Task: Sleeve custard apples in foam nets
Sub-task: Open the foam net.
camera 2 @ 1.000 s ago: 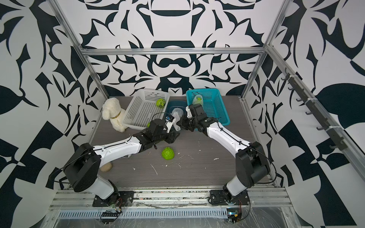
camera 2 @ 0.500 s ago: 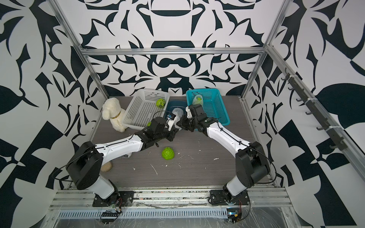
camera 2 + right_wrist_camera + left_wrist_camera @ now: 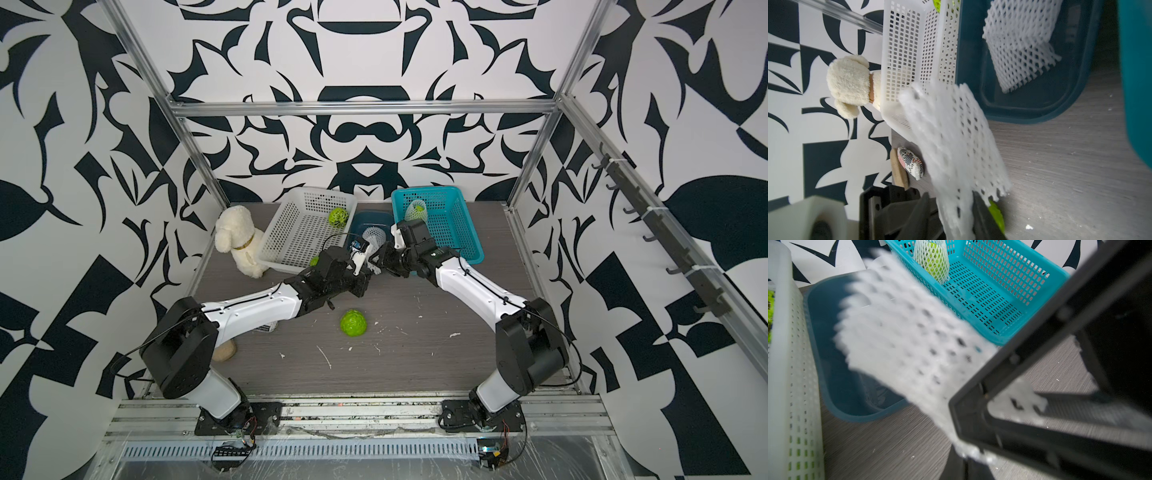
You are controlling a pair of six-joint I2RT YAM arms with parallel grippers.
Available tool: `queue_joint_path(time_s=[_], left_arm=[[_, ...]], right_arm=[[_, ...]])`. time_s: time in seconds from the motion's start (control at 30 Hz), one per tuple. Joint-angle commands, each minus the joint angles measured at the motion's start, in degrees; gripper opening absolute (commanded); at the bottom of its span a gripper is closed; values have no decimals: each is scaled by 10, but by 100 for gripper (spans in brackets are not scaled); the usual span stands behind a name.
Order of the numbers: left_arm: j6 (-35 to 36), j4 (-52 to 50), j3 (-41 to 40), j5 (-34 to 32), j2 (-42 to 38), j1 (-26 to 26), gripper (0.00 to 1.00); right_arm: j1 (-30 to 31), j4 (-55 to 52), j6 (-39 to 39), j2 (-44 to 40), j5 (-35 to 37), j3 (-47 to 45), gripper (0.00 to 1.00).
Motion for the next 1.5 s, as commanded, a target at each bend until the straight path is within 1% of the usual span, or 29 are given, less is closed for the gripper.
queue_joint_path(time_s=[0.0,0.1,0.3,0.37,0.43,0.6,0.77,1.0,1.17,1.3,1.47], left_arm=[[-19,8,-14,28,-24,12,0],[-34,5,-17,46,-28,22,0],[-60,-16,-6,77,-26,31,0],[-70,-23,0,89,-24,32,0],[-83,-32,6,103,-23,34,0],[-112,-71,34,133,-15,36,0],[-136,-79,40,145,-17,37,0],[-151,-85,36,144,-17,37,0],[-157,-104,46,131,-6,42,0],[-163,-103,50,144,-2,47,0],[-162,-102,52,176,-3,47,0]], right_arm=[[-12,-36,-43,-40,18,24,60],[-22,-71,-75,-50,39,37,66],[-36,-115,-134,-67,62,30,67],[-36,-118,-158,-72,58,23,66],[-36,-103,-171,-71,35,12,62],[-18,-73,-188,-48,0,2,57],[1,-68,-204,-12,3,14,56],[3,-63,-213,-2,9,13,54],[4,-70,-221,-20,10,-3,54],[5,-75,-229,-23,17,-14,56],[5,-64,-231,-6,34,0,59]])
